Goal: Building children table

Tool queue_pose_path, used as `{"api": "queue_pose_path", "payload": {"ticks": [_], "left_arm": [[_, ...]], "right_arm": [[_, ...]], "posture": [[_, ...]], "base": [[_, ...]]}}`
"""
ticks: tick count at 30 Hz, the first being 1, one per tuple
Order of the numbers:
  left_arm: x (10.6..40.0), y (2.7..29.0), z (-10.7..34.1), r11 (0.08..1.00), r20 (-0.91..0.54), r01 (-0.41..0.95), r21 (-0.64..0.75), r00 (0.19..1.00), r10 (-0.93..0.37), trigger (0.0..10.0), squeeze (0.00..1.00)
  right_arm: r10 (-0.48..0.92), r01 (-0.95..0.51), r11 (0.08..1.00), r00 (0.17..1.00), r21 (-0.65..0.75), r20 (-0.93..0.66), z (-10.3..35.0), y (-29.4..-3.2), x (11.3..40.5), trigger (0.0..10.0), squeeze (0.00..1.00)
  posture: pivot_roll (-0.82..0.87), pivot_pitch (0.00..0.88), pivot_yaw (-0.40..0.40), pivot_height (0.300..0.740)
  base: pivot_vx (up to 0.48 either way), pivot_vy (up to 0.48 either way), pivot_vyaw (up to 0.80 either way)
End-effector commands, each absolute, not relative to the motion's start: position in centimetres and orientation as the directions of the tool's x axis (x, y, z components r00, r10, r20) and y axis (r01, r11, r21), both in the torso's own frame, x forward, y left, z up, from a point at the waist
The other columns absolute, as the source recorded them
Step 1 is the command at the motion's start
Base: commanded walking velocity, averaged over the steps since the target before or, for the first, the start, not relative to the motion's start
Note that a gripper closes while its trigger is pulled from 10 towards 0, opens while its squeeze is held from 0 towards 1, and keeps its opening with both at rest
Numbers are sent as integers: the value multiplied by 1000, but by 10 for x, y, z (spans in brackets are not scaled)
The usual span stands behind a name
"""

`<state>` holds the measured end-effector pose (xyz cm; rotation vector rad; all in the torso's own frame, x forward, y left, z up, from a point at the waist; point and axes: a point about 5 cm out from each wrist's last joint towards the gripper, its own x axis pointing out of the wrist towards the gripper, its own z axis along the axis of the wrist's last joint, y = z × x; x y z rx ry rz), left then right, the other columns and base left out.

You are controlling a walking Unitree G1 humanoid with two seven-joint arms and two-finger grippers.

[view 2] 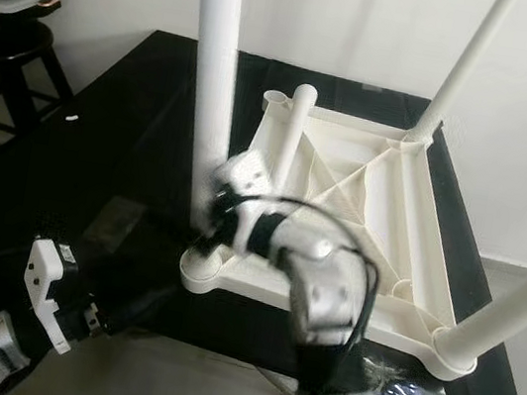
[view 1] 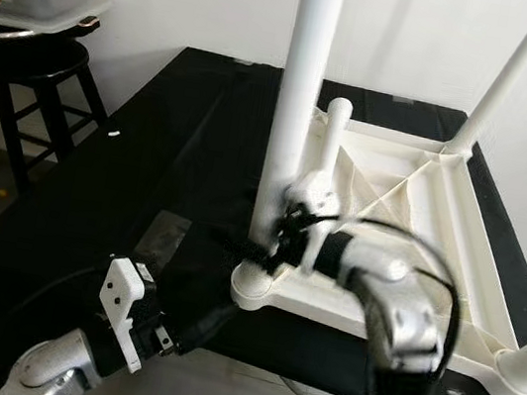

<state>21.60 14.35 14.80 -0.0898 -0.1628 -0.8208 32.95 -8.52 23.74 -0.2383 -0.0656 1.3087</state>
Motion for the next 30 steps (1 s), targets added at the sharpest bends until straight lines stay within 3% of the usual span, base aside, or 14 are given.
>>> {"api": "queue_pose_path", "payload": {"ticks": [1, 2, 5, 8, 9, 21, 26, 27, 29, 30], "left_arm": [[213, 143, 146, 677, 167, 736, -16, 670, -724, 10000, 0], [212, 142, 146, 676, 166, 737, -17, 669, -725, 10000, 0], [210, 142, 146, 674, 165, 738, -19, 667, -726, 10000, 0], [210, 143, 146, 675, 165, 738, -21, 668, -725, 10000, 0], [209, 143, 147, 676, 165, 737, -22, 669, -724, 10000, 0], [207, 143, 147, 680, 167, 733, -26, 674, -720, 10000, 0], [207, 142, 146, 678, 166, 735, -27, 672, -722, 10000, 0], [208, 141, 146, 678, 168, 735, -28, 672, -721, 10000, 0], [208, 141, 146, 678, 168, 735, -28, 672, -721, 10000, 0], [208, 141, 146, 678, 169, 734, -28, 672, -721, 10000, 0]], "right_arm": [[979, -965, 152, 176, -212, -102, 236, -84, 328, 10000, 0], [984, -973, 93, 122, -210, -132, 237, -86, 331, 10000, 0], [986, -985, 40, 67, -170, -156, 240, -87, 340, 10000, 0], [987, -990, 42, 62, -133, -149, 240, -86, 346, 10000, 0], [988, -994, 33, 49, -104, -149, 239, -87, 351, 0, 0], [992, -996, 4, 16, -94, -127, 239, -92, 358, 0, 0], [989, -985, 71, 90, -156, -116, 241, -101, 358, 0, 0], [965, -953, 235, 253, -192, -72, 241, -108, 359, 0, 0], [965, -953, 235, 253, -192, -72, 241, -108, 359, 0, 0], [942, -926, 321, 334, -197, -39, 241, -111, 359, 0, 0]], "posture": [[28, 128, -49, 740], [32, 129, -49, 740], [35, 132, -51, 740], [37, 134, -53, 740], [39, 135, -55, 740], [38, 139, -58, 740], [27, 131, -60, 740], [13, 132, -69, 740], [13, 132, -69, 740], [13, 132, -69, 740]], "base": [[0, 0, 0], [0, 0, 0], [0, 0, 0], [0, 0, 0], [0, 0, 0], [0, 0, 0], [0, 0, 0], [0, 0, 0], [0, 0, 0], [0, 0, 0]]}}
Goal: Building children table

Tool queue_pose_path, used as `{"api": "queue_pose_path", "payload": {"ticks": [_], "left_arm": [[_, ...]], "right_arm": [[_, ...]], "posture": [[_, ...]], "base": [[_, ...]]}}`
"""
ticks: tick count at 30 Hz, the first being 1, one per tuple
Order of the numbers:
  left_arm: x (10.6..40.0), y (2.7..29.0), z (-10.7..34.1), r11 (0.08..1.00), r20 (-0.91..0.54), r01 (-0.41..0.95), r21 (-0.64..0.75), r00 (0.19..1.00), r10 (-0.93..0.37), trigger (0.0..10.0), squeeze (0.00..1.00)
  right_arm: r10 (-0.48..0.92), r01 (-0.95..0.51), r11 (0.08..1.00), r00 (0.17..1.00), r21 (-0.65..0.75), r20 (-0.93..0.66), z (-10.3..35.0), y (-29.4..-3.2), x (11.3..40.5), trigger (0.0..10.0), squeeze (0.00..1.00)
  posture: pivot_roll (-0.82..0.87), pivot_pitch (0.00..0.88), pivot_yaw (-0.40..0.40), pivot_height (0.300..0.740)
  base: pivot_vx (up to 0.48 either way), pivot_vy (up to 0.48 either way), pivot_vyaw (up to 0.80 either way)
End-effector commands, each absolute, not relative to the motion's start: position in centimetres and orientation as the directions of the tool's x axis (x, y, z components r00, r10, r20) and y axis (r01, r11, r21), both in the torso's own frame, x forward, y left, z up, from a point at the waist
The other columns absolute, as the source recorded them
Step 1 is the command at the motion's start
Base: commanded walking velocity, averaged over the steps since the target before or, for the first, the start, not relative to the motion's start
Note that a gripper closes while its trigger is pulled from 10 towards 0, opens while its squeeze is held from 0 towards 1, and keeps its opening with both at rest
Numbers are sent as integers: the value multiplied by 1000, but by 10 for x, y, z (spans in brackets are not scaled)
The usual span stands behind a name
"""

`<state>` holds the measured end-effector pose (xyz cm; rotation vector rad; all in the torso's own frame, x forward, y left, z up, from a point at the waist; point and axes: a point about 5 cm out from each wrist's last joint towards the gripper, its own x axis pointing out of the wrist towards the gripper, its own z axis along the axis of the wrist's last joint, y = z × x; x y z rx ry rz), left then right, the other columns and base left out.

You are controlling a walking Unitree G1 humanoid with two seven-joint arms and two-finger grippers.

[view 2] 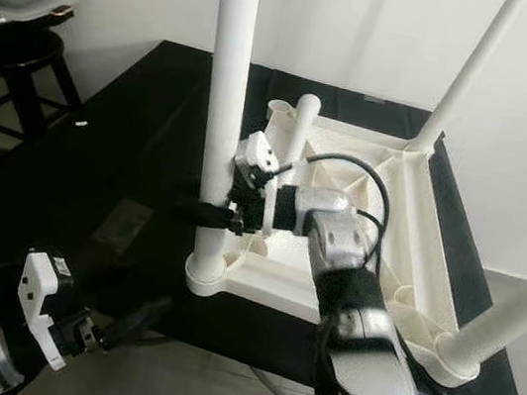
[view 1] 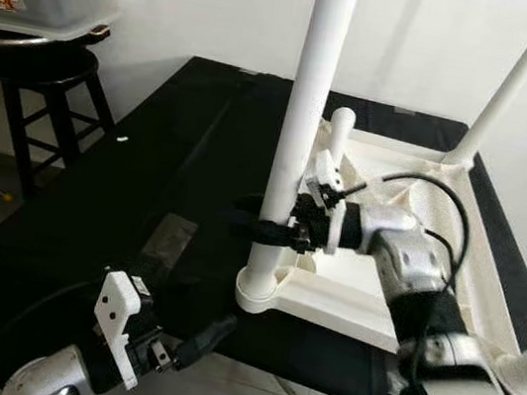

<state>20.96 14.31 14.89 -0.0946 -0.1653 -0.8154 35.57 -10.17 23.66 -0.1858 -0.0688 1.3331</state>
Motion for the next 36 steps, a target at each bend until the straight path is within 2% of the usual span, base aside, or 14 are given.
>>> {"api": "queue_pose_path", "payload": {"ticks": [1, 2, 3, 7, 17, 18, 19, 21, 22, 25, 29, 32, 35, 36], "left_arm": [[208, 142, 146, 678, 170, 734, -27, 672, -720, 10000, 0], [208, 142, 146, 678, 170, 734, -27, 672, -720, 10000, 0], [208, 142, 147, 679, 171, 734, -26, 673, -720, 10000, 0], [210, 144, 147, 679, 172, 734, -21, 672, -721, 10000, 0], [215, 146, 146, 680, 163, 733, -15, 673, -722, 10000, 0], [215, 146, 146, 684, 166, 729, -15, 677, -717, 10000, 0], [216, 146, 146, 686, 167, 727, -15, 678, -716, 10000, 0], [217, 146, 146, 686, 168, 727, -14, 678, -716, 10000, 0], [217, 145, 146, 684, 168, 729, -14, 676, -718, 10000, 0], [217, 145, 146, 682, 167, 731, -14, 674, -719, 10000, 0], [218, 144, 146, 682, 169, 731, -15, 674, -719, 10000, 0], [218, 144, 146, 681, 172, 732, -15, 673, -720, 10000, 0], [218, 144, 146, 681, 172, 732, -15, 673, -720, 10000, 0], [217, 144, 147, 680, 172, 733, -16, 672, -720, 10000, 0]], "right_arm": [[886, -874, 460, 462, -157, 23, 236, -111, 355, 0, 0], [886, -874, 460, 462, -157, 23, 236, -111, 355, 0, 0], [721, -704, 691, 688, -164, 85, 225, -109, 350, 0, 0], [454, -449, 890, 888, -75, 74, 184, -95, 304, 0, 0], [478, -477, 875, 878, -79, -6, 162, -79, 289, 0, 0], [508, -507, 859, 861, -76, -12, 162, -75, 288, 6627, 0], [575, -575, 814, 818, -75, -25, 162, -70, 287, 10000, 0], [617, -618, 783, 786, -74, -34, 163, -67, 287, 10000, 0], [656, -655, 753, 755, -60, -22, 169, -64, 286, 10000, 1000], [681, -681, 731, 732, -49, -9, 174, -64, 287, 10000, 1000], [818, -813, 572, 575, -111, 12, 198, -70, 292, 10000, 1000], [932, -913, 311, 348, -266, -105, 201, -80, 294, 10000, 1000], [932, -913, 311, 348, -266, -105, 201, -80, 294, 10000, 1000], [938, -916, 265, 317, -301, -137, 204, -84, 302, 10000, 529]], "posture": [[7, 133, -79, 740], [7, 133, -79, 740], [-3, 131, -80, 740], [-4, 131, -55, 740], [-9, 116, -47, 740], [-8, 112, -50, 740], [-3, 111, -50, 740], [-3, 111, -50, 740], [-4, 108, -51, 740], [0, 109, -53, 740], [18, 107, -52, 740], [24, 113, -48, 740], [24, 113, -48, 740], [30, 116, -48, 740]], "base": [[0, 0, 0], [0, 0, 0], [0, 0, 0], [0, 0, 0], [0, 0, 0], [0, 0, 0], [0, 0, 0], [0, 0, 0], [0, 0, 0], [0, 0, 0], [0, 0, 0], [0, 0, 0], [0, 0, 0], [0, 0, 0]]}}
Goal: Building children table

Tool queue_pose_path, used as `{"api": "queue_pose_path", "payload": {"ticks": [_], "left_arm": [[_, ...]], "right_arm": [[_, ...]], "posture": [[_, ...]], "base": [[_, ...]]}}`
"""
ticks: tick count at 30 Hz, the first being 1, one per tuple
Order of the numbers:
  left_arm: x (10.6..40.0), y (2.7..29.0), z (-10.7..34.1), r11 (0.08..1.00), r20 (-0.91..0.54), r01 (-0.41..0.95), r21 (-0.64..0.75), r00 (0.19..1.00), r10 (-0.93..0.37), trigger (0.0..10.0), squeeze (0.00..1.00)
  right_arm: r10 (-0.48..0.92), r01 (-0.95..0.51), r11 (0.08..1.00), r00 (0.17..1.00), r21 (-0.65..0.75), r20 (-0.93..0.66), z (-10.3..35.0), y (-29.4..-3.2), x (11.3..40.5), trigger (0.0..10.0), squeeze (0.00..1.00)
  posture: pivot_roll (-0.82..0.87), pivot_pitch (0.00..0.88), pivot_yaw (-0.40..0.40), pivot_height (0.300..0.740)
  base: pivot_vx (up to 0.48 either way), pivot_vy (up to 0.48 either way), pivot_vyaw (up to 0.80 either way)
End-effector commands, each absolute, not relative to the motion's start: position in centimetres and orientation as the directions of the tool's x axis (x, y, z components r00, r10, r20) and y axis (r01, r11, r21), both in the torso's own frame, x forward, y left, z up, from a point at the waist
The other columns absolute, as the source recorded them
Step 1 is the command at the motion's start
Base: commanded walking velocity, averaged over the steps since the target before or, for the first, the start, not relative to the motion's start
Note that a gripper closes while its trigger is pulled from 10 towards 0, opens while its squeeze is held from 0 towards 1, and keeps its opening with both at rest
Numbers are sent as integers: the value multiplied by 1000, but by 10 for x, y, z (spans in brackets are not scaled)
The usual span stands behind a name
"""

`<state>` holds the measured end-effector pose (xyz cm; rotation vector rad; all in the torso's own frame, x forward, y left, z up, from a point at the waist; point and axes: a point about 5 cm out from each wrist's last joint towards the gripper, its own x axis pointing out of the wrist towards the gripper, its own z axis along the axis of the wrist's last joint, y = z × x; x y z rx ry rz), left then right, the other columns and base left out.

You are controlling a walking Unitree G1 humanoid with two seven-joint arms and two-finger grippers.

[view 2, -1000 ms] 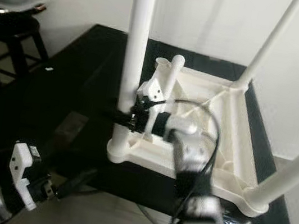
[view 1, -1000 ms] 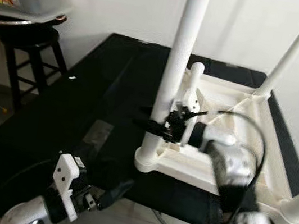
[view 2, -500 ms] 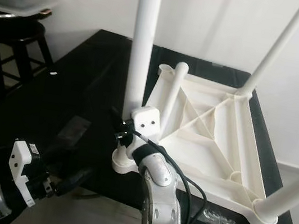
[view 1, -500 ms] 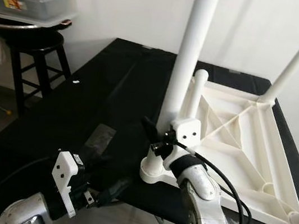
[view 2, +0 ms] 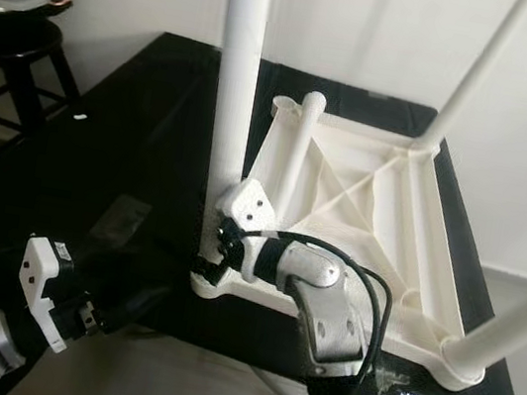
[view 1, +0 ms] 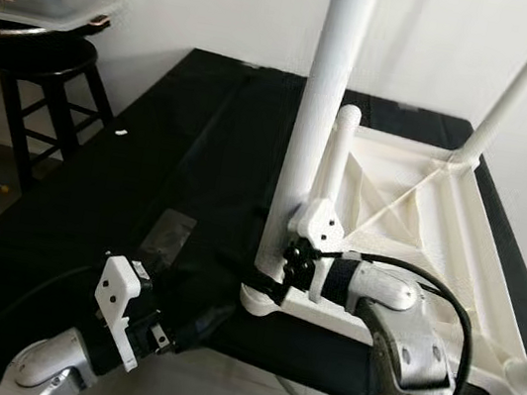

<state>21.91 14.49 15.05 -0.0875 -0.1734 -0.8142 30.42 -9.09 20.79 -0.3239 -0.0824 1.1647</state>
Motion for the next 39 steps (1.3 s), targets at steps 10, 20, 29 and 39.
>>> {"api": "queue_pose_path", "payload": {"ticks": [10, 20, 29, 39], "left_arm": [[210, 144, 148, 675, 166, 738, -24, 668, -725, 10000, 0], [208, 144, 148, 672, 160, 740, -26, 667, -728, 10000, 0], [206, 143, 148, 668, 154, 743, -29, 664, -732, 10000, 0], [209, 142, 147, 672, 160, 740, -32, 667, -728, 10000, 0]], "right_arm": [[972, -958, 75, 131, -275, -193, 236, -89, 343, 10000, 0], [976, -982, -28, 13, -186, -216, 250, -97, 355, 10000, 0], [969, -979, -107, -64, -172, -238, 254, -102, 361, 0, 0], [962, -932, 201, 245, -302, -117, 244, -100, 353, 0, 0]], "posture": [[65, 148, -49, 740], [73, 159, -46, 740], [76, 158, -39, 740], [33, 137, -53, 740]], "base": [[0, 0, 0], [0, 0, 0], [0, 0, 0], [0, 0, 0]]}}
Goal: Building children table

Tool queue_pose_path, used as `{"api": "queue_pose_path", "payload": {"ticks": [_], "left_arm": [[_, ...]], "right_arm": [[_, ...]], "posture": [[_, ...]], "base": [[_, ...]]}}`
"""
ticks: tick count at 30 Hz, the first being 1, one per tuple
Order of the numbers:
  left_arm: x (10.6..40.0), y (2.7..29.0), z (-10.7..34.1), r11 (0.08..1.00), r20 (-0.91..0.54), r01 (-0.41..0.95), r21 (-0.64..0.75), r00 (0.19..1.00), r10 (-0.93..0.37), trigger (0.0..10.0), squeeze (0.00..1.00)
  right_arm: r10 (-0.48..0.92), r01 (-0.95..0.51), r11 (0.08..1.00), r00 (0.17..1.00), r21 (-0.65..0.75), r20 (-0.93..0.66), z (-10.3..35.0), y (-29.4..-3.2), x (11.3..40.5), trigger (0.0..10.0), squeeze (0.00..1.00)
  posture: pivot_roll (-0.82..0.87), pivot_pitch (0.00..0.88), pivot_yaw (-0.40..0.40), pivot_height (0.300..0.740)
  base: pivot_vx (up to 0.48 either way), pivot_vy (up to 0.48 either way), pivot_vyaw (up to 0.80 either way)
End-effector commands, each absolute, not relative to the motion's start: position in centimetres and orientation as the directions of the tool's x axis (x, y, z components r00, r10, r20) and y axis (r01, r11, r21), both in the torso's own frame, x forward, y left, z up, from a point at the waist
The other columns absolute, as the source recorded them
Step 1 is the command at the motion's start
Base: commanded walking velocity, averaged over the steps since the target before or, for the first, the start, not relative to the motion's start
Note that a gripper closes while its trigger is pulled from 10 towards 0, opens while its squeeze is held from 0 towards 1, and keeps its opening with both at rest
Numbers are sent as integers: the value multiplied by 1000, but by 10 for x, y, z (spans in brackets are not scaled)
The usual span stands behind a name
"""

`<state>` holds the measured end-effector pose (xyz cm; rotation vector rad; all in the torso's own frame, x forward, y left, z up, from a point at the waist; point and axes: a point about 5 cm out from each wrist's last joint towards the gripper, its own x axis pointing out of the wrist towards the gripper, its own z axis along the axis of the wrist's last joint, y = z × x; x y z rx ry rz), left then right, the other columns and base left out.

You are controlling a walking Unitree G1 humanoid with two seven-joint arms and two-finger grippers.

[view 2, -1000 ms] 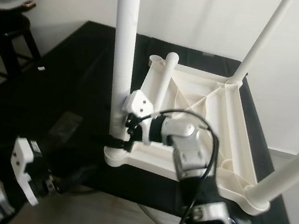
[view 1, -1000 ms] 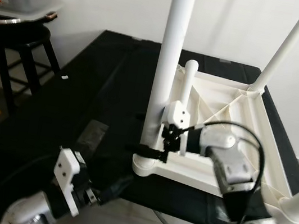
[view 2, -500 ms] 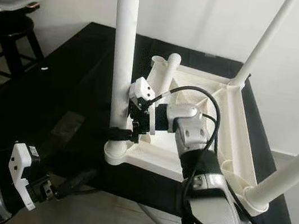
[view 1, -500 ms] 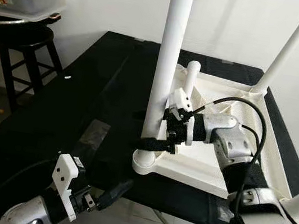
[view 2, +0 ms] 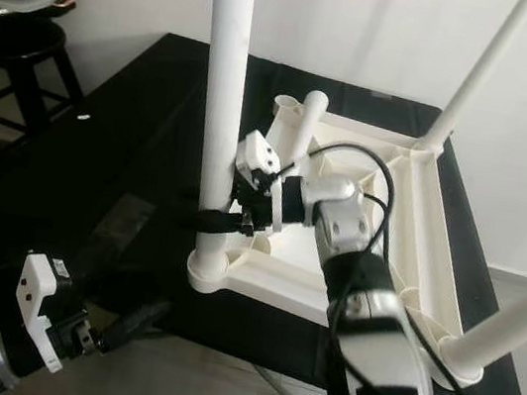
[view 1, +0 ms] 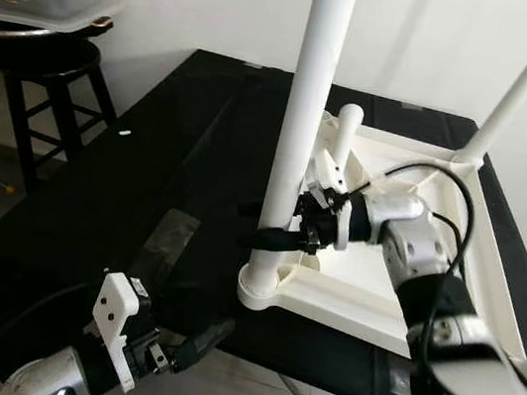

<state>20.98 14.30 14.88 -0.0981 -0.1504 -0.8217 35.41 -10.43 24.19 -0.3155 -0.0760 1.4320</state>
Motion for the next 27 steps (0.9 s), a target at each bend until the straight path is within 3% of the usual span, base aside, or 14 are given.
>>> {"api": "queue_pose_path", "payload": {"ticks": [1, 2, 4, 5, 6, 7, 8, 10, 11, 13, 14, 15, 22, 27], "left_arm": [[209, 142, 147, 673, 162, 739, -32, 668, -726, 10000, 0], [210, 143, 146, 674, 163, 738, -32, 669, -725, 10000, 0], [210, 143, 146, 674, 163, 738, -32, 669, -725, 10000, 0], [210, 144, 146, 675, 164, 737, -32, 670, -724, 10000, 0], [210, 144, 146, 675, 164, 737, -32, 670, -724, 10000, 0], [211, 144, 146, 676, 164, 737, -32, 671, -724, 10000, 0], [213, 145, 145, 674, 161, 739, -29, 669, -726, 10000, 0], [215, 145, 144, 672, 158, 740, -27, 667, -728, 10000, 0], [216, 146, 143, 670, 155, 742, -25, 665, -731, 10000, 0], [217, 146, 142, 669, 152, 742, -24, 665, -732, 10000, 0], [218, 146, 142, 670, 151, 742, -23, 665, -731, 10000, 0], [220, 147, 141, 678, 152, 735, -21, 672, -724, 10000, 0], [225, 151, 139, 728, 155, 685, -19, 722, -675, 10000, 0], [230, 161, 138, 802, 136, 597, -8, 796, -590, 10000, 0]], "right_arm": [[941, -916, 283, 323, -284, -103, 234, -95, 348, 0, 0], [900, -886, 390, 425, -251, -101, 220, -90, 341, 0, 0], [900, -886, 390, 425, -251, -101, 220, -90, 341, 0, 0], [833, -825, 514, 546, -237, -95, 208, -85, 335, 0, 0], [833, -825, 514, 546, -237, -95, 208, -85, 335, 0, 0], [731, -729, 661, 679, -177, -67, 191, -77, 323, 0, 0], [655, -656, 744, 753, -130, -52, 179, -70, 314, 0, 0], [617, -618, 780, 786, -100, -45, 172, -65, 309, 0, 0], [610, -610, 788, 792, -79, -25, 171, -60, 309, 10000, 0], [639, -637, 767, 770, -72, -3, 173, -55, 311, 10000, 0], [666, -664, 745, 746, -64, 14, 176, -50, 310, 10000, 55], [703, -702, 711, 710, -50, 40, 179, -45, 308, 10000, 1000], [730, -726, 683, 677, -80, 95, 185, -48, 295, 10000, 1000], [685, -669, 726, 724, -163, 83, 178, -71, 281, 10000, 1000]], "posture": [[33, 137, -53, 740], [22, 131, -51, 740], [22, 131, -51, 740], [22, 131, -51, 740], [22, 131, -51, 740], [12, 121, -36, 740], [6, 104, -26, 740], [6, 104, -26, 740], [6, 94, -27, 740], [5, 85, -30, 740], [6, 83, -32, 740], [11, 74, -40, 740], [6, 50, -45, 740], [-8, 36, -42, 740]], "base": [[0, 0, 0], [0, 0, 0], [0, 0, 0], [0, 0, 0], [0, 0, 0], [0, 0, 0], [0, 0, 0], [0, 0, 0], [0, 0, 0], [0, 0, 0], [0, 0, 0], [0, 0, 0], [0, 0, 0], [0, 0, 0]]}}
